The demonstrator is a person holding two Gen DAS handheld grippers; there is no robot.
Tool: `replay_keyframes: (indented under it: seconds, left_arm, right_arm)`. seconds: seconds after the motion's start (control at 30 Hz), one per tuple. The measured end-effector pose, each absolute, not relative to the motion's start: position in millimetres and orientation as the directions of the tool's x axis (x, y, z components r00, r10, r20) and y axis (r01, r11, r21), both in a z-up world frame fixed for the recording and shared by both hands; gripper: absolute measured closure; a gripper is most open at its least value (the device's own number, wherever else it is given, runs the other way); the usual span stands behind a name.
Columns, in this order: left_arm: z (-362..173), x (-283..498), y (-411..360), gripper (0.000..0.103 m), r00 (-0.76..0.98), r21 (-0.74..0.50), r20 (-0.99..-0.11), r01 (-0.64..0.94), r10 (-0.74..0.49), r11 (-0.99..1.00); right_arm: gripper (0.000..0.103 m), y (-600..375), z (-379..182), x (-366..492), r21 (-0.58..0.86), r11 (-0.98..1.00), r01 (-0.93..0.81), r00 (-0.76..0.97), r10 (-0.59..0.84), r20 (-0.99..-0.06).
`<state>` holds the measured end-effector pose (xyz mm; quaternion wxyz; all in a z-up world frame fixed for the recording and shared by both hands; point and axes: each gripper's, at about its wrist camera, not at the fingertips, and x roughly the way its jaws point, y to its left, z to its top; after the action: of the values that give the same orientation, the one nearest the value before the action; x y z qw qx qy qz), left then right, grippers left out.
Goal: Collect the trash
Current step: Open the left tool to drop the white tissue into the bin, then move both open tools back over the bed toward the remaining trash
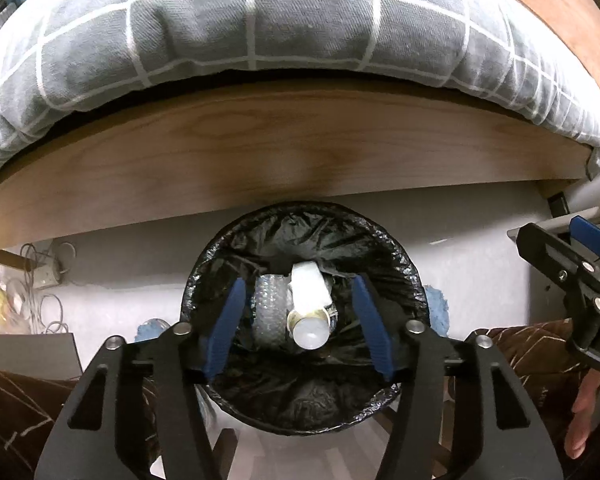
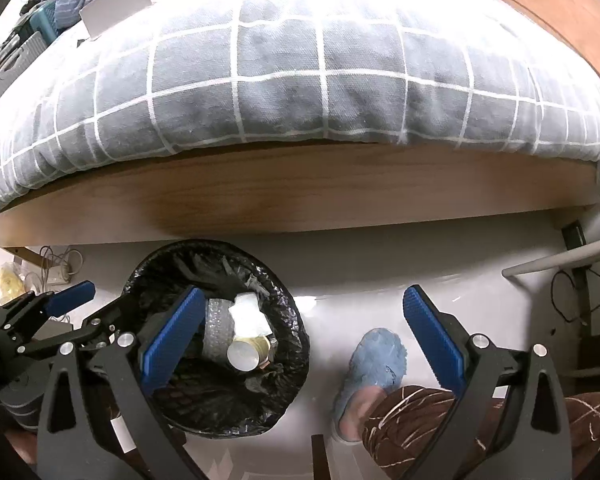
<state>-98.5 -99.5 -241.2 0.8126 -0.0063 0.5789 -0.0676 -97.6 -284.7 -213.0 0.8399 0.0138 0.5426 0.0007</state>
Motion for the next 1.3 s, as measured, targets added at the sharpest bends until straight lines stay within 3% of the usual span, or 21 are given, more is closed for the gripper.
replay_keyframes:
  seconds: [0.33,0.97,1.3]
  left_arm:
    - [-201.4,-95.5,-81.1,0.007,0.427,-0.05,-0.902,0.06,-0.071,0.997]
    - [-106.4,-62.7,-72.1,0.006,0.593,-0.089,-0.802,0.003,-0.073,0.996]
    - [-78.3,-11.0,-84.4,0.006,0.642,-0.098,-0.762,0.007,-0.079,0.995]
  right_arm:
    - [0.008,-281.0,-193.3,-96.7,0.018,1.0,0.017,0.472,0.008,-0.882]
    - [0.008,-285.1,-124.1,-84.9,0.004,0.999,0.044,0.622,-0.024,-0.783]
    - [0.008,-307.0,-83.7,-34.3,-0.009,0.998,0.062,0.679,-0.049,-0.732]
